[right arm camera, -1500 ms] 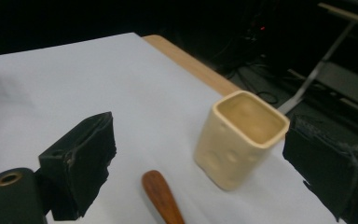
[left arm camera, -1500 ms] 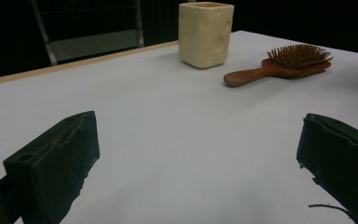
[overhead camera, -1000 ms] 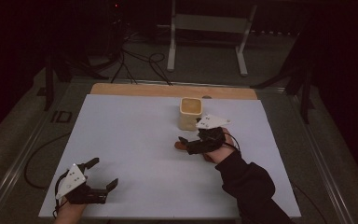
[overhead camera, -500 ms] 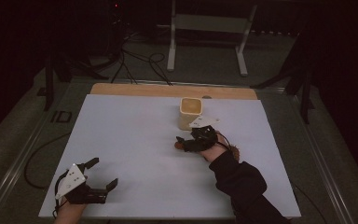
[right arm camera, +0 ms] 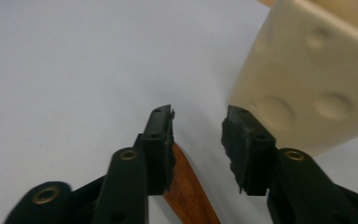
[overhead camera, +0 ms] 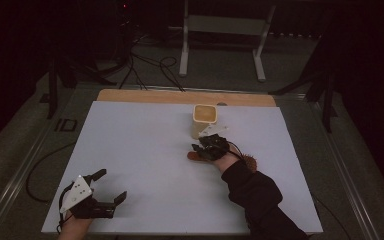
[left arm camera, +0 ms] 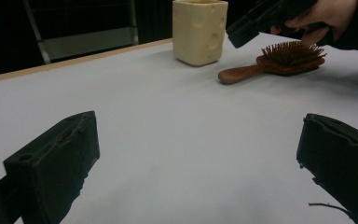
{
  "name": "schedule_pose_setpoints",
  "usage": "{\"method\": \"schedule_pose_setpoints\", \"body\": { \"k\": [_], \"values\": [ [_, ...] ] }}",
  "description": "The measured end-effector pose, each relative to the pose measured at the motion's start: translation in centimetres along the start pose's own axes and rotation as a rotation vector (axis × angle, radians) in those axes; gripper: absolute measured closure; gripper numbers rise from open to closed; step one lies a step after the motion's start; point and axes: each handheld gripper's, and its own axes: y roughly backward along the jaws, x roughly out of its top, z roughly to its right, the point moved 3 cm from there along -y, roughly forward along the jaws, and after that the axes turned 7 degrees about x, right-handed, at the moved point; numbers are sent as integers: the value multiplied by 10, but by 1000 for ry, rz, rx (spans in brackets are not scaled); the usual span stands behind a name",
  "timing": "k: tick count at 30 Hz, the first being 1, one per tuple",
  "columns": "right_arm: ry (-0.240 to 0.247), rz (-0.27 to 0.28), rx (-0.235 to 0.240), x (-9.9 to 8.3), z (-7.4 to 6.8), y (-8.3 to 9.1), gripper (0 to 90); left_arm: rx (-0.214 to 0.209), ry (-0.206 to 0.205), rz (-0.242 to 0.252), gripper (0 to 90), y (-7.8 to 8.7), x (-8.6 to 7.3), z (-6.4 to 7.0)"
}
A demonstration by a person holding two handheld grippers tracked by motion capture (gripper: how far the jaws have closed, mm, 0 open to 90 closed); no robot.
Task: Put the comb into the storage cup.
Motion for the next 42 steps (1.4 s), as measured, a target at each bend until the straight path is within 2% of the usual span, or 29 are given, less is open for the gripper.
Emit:
{"method": "schedule_pose_setpoints", "body": {
  "k": [12,13,18,25,36,40,42],
  "values": [
    [-18,-79,-26,-4,5,-18,890,0,0,-2,0,0,0,0],
    [-29,-89,-31,-4,6,-20,895,0,-2,-4,0,0,-1,0],
    [-23,-148,-57,-5,5,-27,900,0,-2,-3,0,0,0,0],
    [-58,-189,-72,-9,7,-36,900,0,-5,-5,0,0,-1,0],
    [-82,-218,-48,-18,6,-39,900,0,-9,-7,0,0,-1,0],
    [-73,-219,-26,-21,0,-35,900,0,-5,-5,0,0,0,0],
    [-51,-220,-21,-23,-4,-32,900,-1,-7,-6,0,0,0,0]
  ]
}}
